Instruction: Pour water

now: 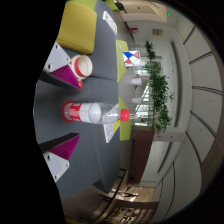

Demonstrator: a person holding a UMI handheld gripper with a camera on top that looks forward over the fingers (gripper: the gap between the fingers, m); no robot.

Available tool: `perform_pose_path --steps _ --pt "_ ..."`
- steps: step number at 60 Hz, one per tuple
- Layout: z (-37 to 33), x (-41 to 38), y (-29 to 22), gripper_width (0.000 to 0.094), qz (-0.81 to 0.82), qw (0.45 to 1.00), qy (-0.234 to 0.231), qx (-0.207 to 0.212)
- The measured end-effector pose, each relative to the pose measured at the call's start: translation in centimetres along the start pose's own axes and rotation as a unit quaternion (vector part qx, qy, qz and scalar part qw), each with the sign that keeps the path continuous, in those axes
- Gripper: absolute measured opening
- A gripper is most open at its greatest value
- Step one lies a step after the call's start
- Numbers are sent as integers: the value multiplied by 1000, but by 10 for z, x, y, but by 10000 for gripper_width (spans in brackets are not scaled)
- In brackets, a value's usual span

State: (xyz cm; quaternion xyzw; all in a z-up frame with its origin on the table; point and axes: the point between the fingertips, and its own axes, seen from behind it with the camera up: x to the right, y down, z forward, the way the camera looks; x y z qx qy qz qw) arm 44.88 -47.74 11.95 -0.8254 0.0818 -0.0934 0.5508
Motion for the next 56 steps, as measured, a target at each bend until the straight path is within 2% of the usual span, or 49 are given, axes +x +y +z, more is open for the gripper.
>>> perform_pose_path --steps 14,30,56 --pt "-149 -12 -6 859 -13 1000 14 -11" --pt "-287 -23 -26 859 -24 999 22 8" --pt "-359 -21 -26 860 -11 999 34 11"
